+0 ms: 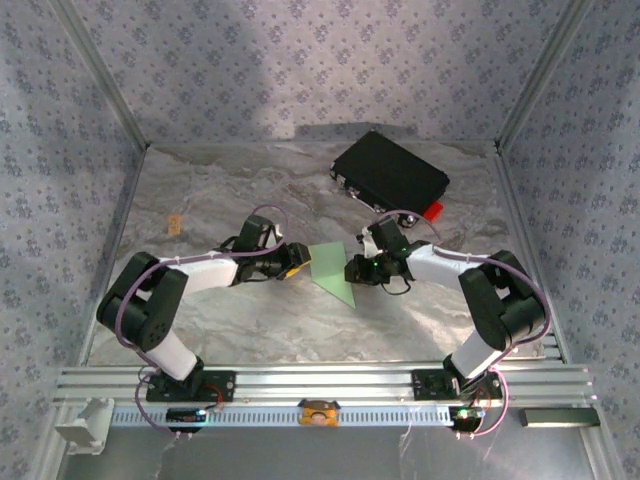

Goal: Fold a paper plane with a square sheet of paper (pick it up from the middle)
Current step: Fourth fold the wing at the center of the table.

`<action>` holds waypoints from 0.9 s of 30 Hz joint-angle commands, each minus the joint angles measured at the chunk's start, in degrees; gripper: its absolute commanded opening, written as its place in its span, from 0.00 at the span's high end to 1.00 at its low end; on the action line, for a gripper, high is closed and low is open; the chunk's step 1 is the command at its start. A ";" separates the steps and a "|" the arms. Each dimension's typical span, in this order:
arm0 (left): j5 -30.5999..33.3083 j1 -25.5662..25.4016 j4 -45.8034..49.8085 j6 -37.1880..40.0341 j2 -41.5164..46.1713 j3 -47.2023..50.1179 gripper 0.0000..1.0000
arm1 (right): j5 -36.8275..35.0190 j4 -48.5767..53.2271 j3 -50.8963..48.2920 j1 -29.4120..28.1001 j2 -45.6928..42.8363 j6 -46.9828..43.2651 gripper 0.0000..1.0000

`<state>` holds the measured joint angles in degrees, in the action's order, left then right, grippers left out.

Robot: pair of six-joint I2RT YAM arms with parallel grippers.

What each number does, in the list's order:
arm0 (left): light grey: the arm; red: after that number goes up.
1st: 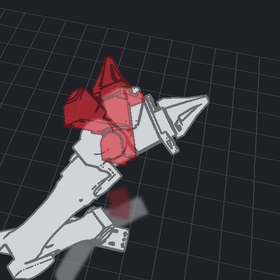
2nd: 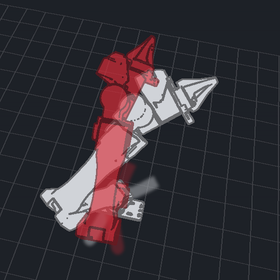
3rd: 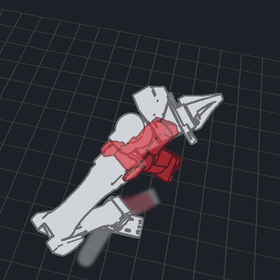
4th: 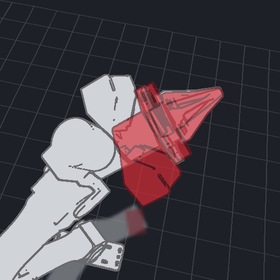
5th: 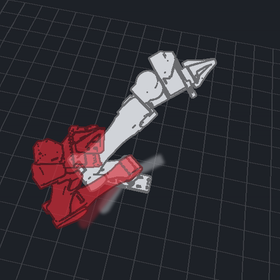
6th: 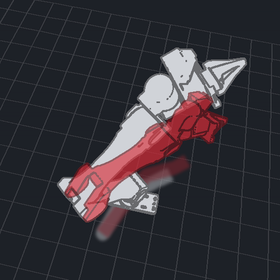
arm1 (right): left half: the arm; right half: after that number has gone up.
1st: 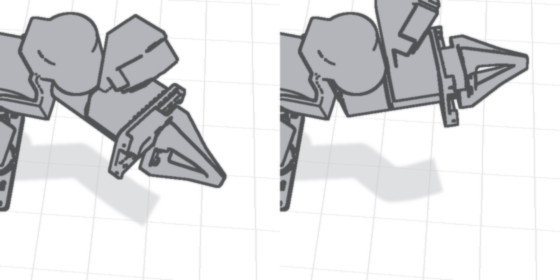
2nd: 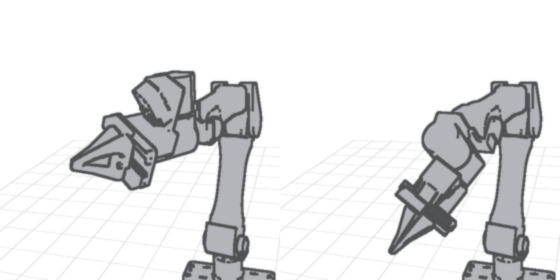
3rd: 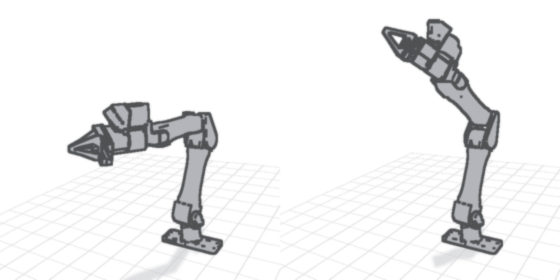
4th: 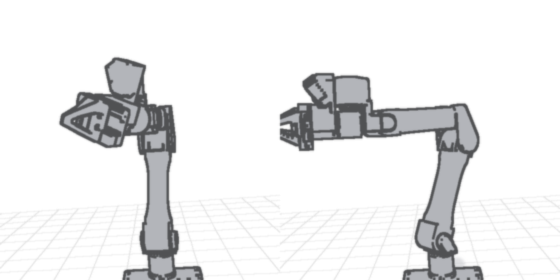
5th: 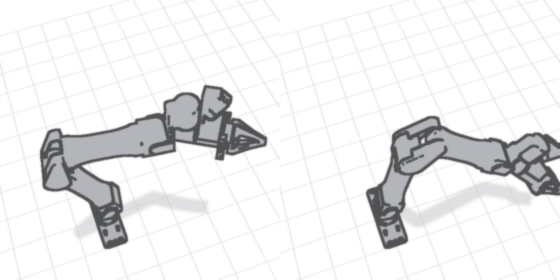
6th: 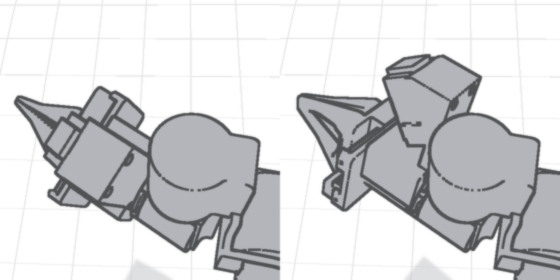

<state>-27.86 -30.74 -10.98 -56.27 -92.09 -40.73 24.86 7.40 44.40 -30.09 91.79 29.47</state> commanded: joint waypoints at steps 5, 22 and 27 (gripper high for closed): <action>-1.97 0.23 -1.22 0.19 -1.85 -1.27 0.48 | 0.75 -0.49 -0.85 0.35 -1.52 -0.56 0.78; -3.99 0.16 -1.50 -0.02 -5.07 -4.06 0.46 | 5.09 -7.33 -6.07 2.28 -7.10 0.42 0.97; -4.09 0.20 -1.76 -0.07 -5.28 -4.27 0.44 | 7.06 -9.29 -6.91 3.00 -7.49 0.96 0.97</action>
<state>-30.65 -30.74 -11.84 -56.27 -96.82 -43.44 29.58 0.23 38.15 -27.46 85.34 29.58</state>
